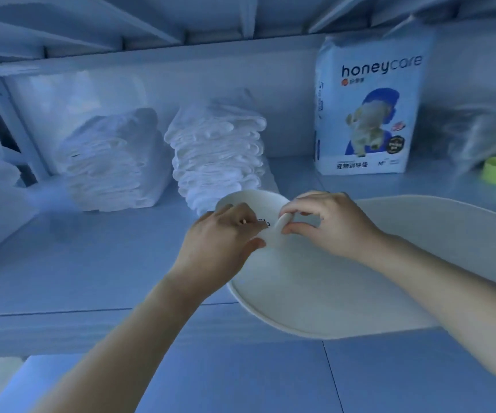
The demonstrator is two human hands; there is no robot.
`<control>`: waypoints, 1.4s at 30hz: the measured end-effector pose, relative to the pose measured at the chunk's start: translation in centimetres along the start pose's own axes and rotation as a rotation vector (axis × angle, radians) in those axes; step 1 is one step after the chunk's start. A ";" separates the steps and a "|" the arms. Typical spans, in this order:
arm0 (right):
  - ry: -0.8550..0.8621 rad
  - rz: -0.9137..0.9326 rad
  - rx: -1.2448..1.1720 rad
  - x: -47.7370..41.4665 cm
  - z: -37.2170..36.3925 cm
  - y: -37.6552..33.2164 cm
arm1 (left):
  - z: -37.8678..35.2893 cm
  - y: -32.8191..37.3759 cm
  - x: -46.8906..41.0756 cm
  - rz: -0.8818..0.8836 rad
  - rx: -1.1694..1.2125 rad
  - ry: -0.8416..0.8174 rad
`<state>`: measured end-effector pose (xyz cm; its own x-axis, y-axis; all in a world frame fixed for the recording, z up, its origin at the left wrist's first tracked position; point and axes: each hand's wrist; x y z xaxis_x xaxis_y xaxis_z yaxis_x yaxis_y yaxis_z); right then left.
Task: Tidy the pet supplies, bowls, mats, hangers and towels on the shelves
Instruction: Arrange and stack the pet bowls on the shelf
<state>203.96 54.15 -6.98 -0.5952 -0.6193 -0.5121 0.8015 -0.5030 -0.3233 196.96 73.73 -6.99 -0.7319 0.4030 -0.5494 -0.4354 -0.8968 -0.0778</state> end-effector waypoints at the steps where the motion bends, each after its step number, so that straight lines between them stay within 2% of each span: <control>1: 0.014 -0.039 0.021 1.2 1.0 0.6 | -0.5 1.1 -0.9 -0.025 0.031 -0.007; 12: 0.121 -0.334 0.193 14.2 10.6 7.4 | -5.3 14.1 -10.5 -0.331 0.166 -0.095; 17: 0.138 -0.398 0.235 19.2 15.8 11.6 | -7.9 21.1 -14.8 -0.317 0.252 -0.082; 26: 0.211 -0.434 0.162 26.6 24.5 19.5 | -10.3 32.9 -21.9 -0.305 0.206 -0.026; 31: 0.145 -0.500 0.277 30.7 30.1 23.5 | -11.9 37.6 -24.7 -0.278 0.208 -0.014; 34: 0.046 -0.575 0.318 32.8 32.5 25.5 | -12.4 39.6 -26.0 -0.288 0.199 0.003; 37: -0.073 -0.610 0.352 34.2 33.6 26.9 | -12.8 41.0 -27.0 -0.282 0.205 0.027; 42: -0.171 -0.657 0.353 35.9 34.2 28.5 | -13.4 42.4 -28.2 -0.300 0.157 0.063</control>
<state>203.52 -3.04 -7.33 -0.9669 -0.1967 -0.1629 0.2311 -0.9453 -0.2302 206.16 21.95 -5.93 -0.5274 0.6282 -0.5720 -0.7054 -0.6991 -0.1174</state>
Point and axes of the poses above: each hand's wrist, its own x-axis away from the middle knuckle, its own z-axis out of the back of the hand, y = z × x, and after that the axes turned 7 degrees about -y, right-handed
